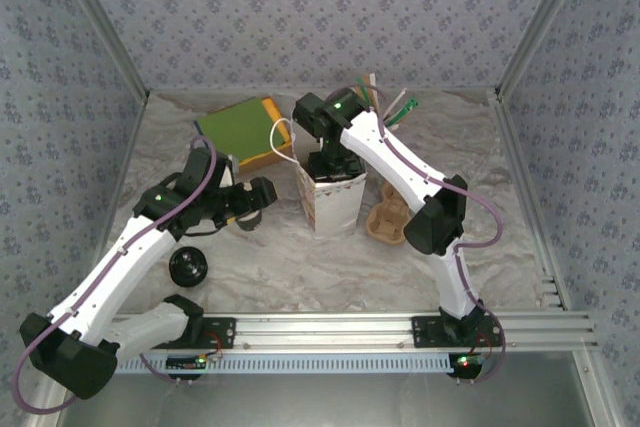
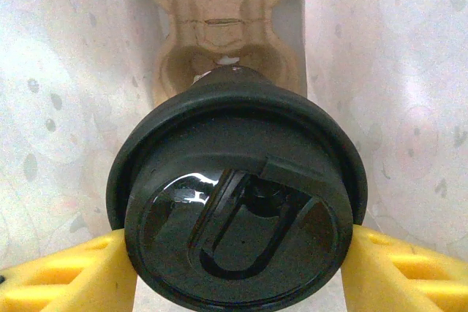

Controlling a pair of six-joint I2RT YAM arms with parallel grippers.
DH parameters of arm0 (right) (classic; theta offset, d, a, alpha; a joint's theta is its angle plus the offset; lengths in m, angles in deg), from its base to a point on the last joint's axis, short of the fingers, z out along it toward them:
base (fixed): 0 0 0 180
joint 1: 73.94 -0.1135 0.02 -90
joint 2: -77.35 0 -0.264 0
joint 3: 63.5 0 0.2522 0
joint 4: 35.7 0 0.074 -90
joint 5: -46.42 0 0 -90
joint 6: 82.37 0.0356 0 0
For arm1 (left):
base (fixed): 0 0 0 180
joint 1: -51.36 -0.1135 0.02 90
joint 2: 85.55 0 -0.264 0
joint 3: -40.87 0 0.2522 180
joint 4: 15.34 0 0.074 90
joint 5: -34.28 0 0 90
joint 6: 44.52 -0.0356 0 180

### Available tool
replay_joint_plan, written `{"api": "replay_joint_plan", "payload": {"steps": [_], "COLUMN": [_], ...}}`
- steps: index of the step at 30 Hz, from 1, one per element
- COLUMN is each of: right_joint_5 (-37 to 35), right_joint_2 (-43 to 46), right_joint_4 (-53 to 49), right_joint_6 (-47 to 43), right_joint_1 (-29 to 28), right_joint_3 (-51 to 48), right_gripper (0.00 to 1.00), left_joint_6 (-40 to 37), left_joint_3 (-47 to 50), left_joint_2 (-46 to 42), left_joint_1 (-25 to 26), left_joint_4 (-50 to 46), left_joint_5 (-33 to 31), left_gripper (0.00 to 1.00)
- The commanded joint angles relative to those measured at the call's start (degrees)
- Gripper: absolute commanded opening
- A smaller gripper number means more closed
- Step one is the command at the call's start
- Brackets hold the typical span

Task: Pack the takeout coffee

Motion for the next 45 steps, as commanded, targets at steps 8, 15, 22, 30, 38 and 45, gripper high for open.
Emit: {"api": "replay_joint_plan", "payload": {"steps": [8, 15, 22, 30, 38, 45], "right_joint_5": [0.3, 0.4, 0.4, 0.7, 1.0, 1.0], "right_joint_2": [1.1, 1.0, 1.1, 1.4, 2.0, 2.0], "right_joint_4": [-11.1, -11.2, -11.2, -11.2, -11.2, -11.2], "right_joint_6": [-0.8, -0.8, -0.7, -0.3, -0.1, -0.3], "right_joint_1": [0.6, 0.6, 0.7, 0.5, 0.5, 0.6], "right_joint_3": [0.4, 0.6, 0.6, 1.0, 0.7, 0.4], "right_gripper": [0.68, 0.68, 0.68, 0.68, 0.68, 0.68], "left_joint_6": [-2.5, -5.6, -8.3, -8.4, -9.6, -9.5], "left_joint_3": [-1.0, -1.7, -1.6, -1.4, -2.0, -2.5], "left_joint_2": [0.1, -1.6, -4.2, -4.4, -5.3, -6.8], "left_joint_1": [0.3, 0.3, 0.3, 0.3, 0.3, 0.3], "left_joint_4": [1.3, 1.0, 0.4, -0.2, -0.6, -1.3], "left_joint_5": [0.7, 1.3, 1.3, 1.1, 0.0, -2.7], "left_gripper": [0.98, 0.99, 0.99, 1.0, 1.0, 1.0]}}
